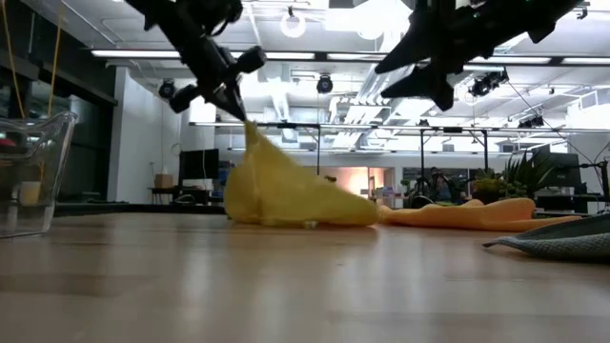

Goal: Fold microfiber towels
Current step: Fold the yellow microfiber towel

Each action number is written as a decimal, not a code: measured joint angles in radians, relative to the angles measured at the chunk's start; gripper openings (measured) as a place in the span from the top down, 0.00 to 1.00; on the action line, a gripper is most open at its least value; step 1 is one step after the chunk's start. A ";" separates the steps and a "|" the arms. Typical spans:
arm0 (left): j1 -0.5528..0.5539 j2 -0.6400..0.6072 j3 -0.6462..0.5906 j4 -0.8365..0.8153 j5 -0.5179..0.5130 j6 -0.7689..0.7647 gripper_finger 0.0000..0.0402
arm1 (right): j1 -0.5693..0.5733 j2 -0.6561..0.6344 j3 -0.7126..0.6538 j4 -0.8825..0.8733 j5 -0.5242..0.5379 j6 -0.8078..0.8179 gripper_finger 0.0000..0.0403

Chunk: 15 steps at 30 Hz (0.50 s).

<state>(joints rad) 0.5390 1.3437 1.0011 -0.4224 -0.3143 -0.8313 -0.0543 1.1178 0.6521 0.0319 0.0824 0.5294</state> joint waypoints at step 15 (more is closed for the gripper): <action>-0.022 0.058 -0.014 -0.046 0.044 0.058 1.00 | 0.051 0.593 0.241 0.081 -0.014 -0.265 0.49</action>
<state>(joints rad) 0.5171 1.4020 0.9867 -0.4685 -0.2707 -0.7731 -0.0036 1.7103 0.8936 0.1127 0.0683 0.2647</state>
